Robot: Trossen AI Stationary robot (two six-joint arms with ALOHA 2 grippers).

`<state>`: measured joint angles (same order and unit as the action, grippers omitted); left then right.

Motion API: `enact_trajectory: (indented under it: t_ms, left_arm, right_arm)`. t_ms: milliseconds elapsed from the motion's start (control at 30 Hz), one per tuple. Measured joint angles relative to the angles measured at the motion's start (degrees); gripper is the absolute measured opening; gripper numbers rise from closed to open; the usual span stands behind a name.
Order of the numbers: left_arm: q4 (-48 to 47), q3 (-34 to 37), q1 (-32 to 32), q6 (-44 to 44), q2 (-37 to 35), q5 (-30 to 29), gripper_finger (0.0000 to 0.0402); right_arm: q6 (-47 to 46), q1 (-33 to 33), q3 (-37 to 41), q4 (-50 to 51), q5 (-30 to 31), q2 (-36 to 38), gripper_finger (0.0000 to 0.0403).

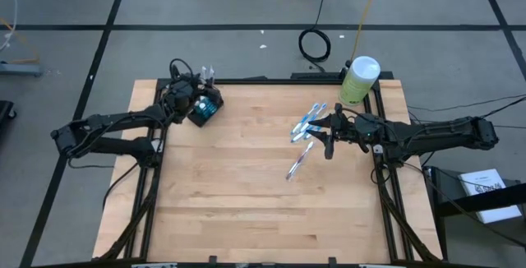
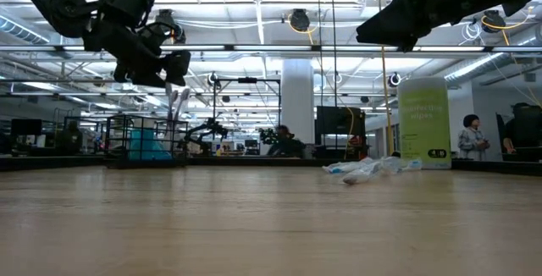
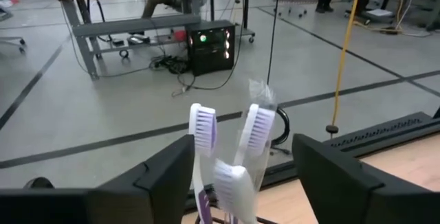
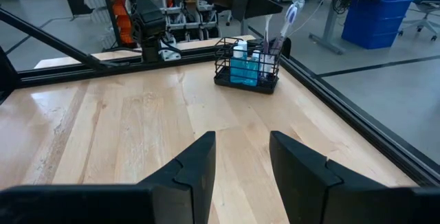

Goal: Pick & Place toothbrushing station
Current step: Put the purple toothbrush into the right compartment of the wire organizer

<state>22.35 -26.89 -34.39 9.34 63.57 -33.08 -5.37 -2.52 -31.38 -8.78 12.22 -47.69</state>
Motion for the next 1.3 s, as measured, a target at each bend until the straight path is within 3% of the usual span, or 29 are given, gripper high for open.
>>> enact_trajectory:
  t_ms: [267, 567, 667, 767, 867, 1100, 1300]
  left_arm:
    - [1.7, 0.0, 0.1, -2.7, 0.0, 0.0, 0.0262]
    - [7.6, 0.0, 0.4, -8.0, -7.0, 0.1, 0.0259]
    - [7.1, 0.0, 2.0, -7.3, -9.4, 6.3, 0.0255]
    - [6.4, 0.0, 5.2, -5.1, -9.8, 18.4, 0.0253]
    - [6.5, 0.0, 9.9, -3.3, -9.1, 25.1, 0.0254]
    - [8.0, -0.3, 23.6, 2.7, -0.6, 26.0, 0.0255]
    - [0.1, -10.4, 33.3, 0.0, 11.2, 24.0, 0.0255]
  right_arm:
    - [-0.4, 0.0, 0.0, 0.0, 0.0, 0.0, 0.0132]
    - [-0.4, 0.0, 0.0, 0.0, 0.0, 0.0, 0.0132]
    - [-0.4, 0.0, 0.0, 0.0, 0.0, 0.0, 0.0132]
    - [-0.1, 0.0, 0.0, 0.0, 0.0, 0.0, 0.0132]
    - [0.0, 0.0, 0.0, 0.0, -0.1, 0.0, 0.0132]
    - [0.0, 0.0, 0.0, -0.5, -0.2, -1.4, 0.0132]
    - [-0.2, 0.0, 0.0, -1.8, -0.6, -3.3, 0.0132]
